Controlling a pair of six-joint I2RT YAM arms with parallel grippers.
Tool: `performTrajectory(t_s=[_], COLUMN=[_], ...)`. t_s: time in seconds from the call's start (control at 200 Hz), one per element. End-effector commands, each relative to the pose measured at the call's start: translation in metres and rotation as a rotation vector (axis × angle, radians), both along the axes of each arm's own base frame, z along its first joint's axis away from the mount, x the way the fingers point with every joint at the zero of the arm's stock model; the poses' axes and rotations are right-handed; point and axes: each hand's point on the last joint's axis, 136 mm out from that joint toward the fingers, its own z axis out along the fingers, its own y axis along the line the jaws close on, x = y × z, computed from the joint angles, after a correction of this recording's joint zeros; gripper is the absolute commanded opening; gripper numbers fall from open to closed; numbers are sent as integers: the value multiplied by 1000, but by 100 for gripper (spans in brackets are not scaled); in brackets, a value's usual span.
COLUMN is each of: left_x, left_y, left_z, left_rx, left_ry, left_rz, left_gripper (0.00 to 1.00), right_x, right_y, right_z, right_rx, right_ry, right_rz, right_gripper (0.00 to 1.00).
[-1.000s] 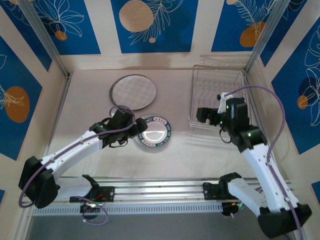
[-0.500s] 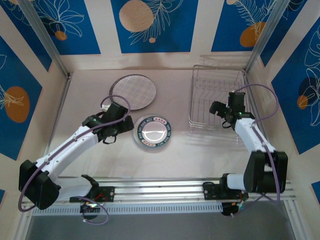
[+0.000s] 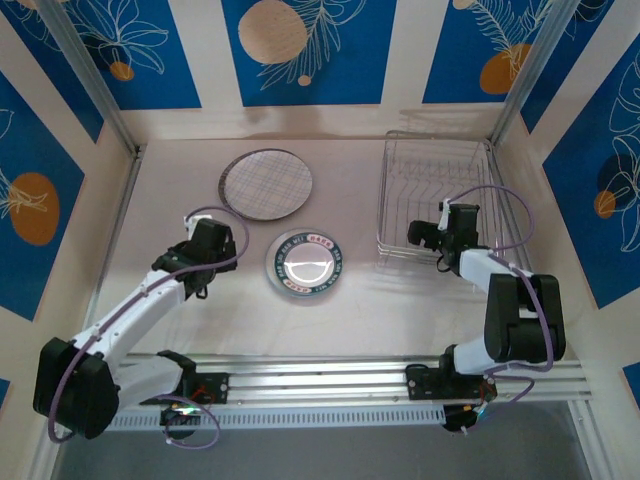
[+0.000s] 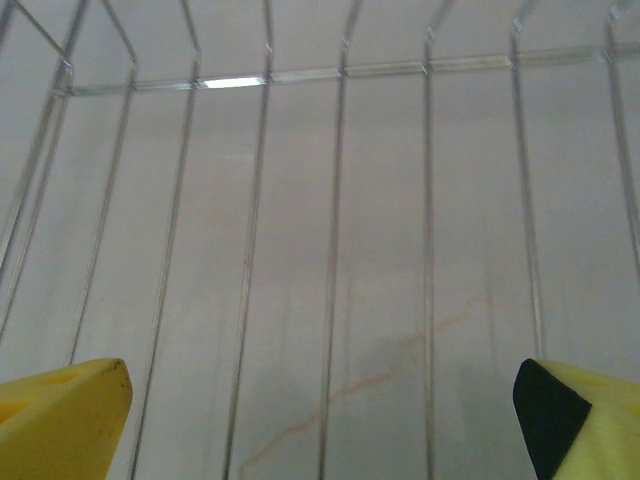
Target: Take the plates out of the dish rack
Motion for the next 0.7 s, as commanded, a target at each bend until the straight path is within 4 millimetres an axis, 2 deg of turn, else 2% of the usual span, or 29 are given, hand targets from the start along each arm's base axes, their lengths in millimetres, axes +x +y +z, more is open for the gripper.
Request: performTrajectory(t_s=[0.0, 0.215, 0.34, 0.445, 0.515, 0.61, 0.695], left_x=[19, 41, 49, 52, 54, 60, 70], left_y=[13, 27, 30, 32, 31, 36, 34], left_z=[6, 0, 0, -13, -15, -9, -8], left_rx=[77, 123, 112, 76, 65, 56, 13], left_ry=[-106, -244, -369, -377, -388, -457, -488], left_rz=[-41, -102, -146, -170, -192, -174, -186], left_gripper=[100, 100, 100, 100, 100, 100, 100], right_x=[26, 19, 10, -1, -6, -4, 6], right_y=[14, 36, 37, 49, 44, 42, 43], right_z=[28, 34, 40, 44, 45, 48, 54], right_rx=[11, 20, 31, 11, 0, 23, 52], right_ry=[-181, -231, -277, -318, -324, -351, -399], right_rz=[114, 220, 231, 294, 269, 254, 250], right_gripper=[99, 99, 99, 99, 99, 99, 99])
